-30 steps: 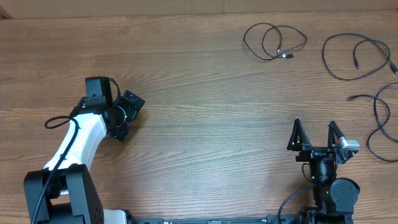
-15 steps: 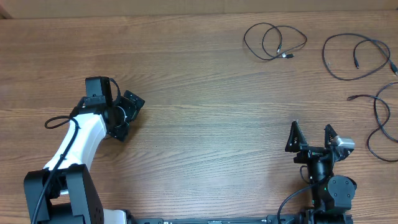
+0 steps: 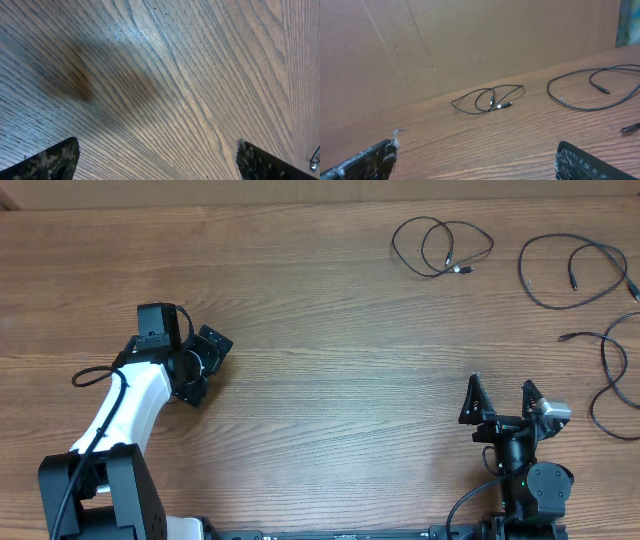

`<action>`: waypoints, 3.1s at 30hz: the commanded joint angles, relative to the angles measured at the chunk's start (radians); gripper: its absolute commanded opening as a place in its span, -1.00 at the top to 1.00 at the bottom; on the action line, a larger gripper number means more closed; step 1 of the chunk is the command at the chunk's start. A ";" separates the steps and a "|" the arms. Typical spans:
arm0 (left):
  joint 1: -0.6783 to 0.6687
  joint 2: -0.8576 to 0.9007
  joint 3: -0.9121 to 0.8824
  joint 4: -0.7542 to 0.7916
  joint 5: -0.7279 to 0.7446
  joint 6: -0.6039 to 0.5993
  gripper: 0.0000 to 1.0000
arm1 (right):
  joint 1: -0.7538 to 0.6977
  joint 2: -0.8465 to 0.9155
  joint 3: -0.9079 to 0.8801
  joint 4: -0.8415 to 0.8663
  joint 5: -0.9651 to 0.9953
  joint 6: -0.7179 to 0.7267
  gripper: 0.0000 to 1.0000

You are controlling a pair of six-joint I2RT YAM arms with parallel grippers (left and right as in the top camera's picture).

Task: Untangle cables

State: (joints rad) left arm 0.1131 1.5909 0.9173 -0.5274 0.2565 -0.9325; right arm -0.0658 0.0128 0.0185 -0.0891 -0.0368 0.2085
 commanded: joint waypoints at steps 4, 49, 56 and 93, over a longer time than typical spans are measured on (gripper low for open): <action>-0.002 -0.005 0.004 0.016 -0.002 -0.030 -0.99 | -0.002 -0.010 -0.011 0.006 0.009 0.000 -1.00; 0.096 -1.037 0.004 -0.615 0.514 0.763 -0.99 | -0.002 -0.010 -0.010 0.006 0.009 0.000 -1.00; -0.164 -1.231 0.004 -0.313 0.369 0.783 -0.99 | -0.002 -0.010 -0.011 0.006 0.009 0.000 -1.00; -0.124 -1.587 -0.237 -0.200 0.029 0.892 -0.99 | -0.002 -0.010 -0.011 0.006 0.009 0.000 -1.00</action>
State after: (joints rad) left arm -0.0177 0.0147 0.7315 -0.7456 0.2981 -0.0795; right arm -0.0658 0.0128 0.0185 -0.0895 -0.0368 0.2089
